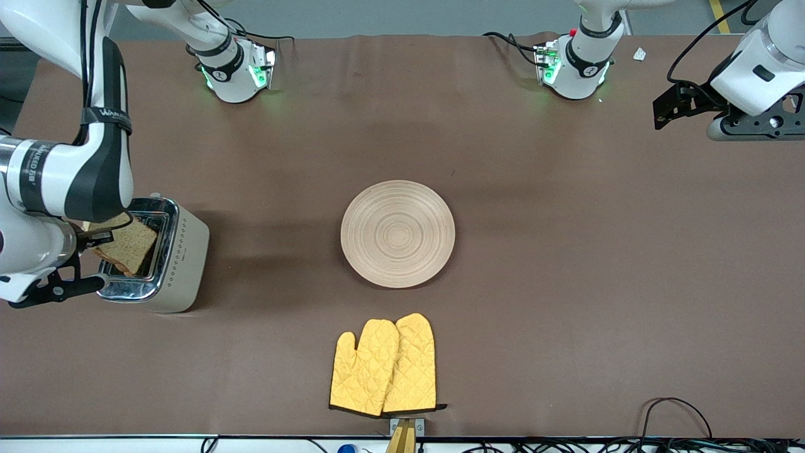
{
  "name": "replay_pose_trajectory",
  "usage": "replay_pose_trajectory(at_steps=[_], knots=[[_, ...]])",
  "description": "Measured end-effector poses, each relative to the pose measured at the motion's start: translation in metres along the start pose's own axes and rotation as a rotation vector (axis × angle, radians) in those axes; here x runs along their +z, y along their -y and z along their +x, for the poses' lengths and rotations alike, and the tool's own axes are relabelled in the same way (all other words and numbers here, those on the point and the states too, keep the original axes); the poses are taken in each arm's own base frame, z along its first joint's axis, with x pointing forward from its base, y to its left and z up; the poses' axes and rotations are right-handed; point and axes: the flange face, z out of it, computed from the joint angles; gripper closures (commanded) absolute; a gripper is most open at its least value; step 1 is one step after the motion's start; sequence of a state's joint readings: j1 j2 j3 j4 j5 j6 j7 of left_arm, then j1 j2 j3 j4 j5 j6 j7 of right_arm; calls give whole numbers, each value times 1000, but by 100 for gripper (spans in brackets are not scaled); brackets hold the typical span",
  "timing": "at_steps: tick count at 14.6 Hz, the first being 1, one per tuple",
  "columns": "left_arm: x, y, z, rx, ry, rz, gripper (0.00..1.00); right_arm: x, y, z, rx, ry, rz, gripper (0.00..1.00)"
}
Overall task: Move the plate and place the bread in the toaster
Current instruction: 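Lower the bread into the toaster slot with the right gripper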
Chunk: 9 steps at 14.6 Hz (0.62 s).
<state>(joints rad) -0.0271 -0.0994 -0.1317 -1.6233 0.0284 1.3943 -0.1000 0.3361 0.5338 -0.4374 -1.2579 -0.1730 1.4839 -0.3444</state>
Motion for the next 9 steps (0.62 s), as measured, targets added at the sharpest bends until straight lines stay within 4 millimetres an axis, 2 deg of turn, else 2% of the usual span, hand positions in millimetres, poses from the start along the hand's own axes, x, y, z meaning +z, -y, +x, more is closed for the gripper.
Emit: replay_pose_trajectory(at_steps=[9], knots=[[2,1,0,-2,11,1,0,33,11,15,-11,43,61,94]])
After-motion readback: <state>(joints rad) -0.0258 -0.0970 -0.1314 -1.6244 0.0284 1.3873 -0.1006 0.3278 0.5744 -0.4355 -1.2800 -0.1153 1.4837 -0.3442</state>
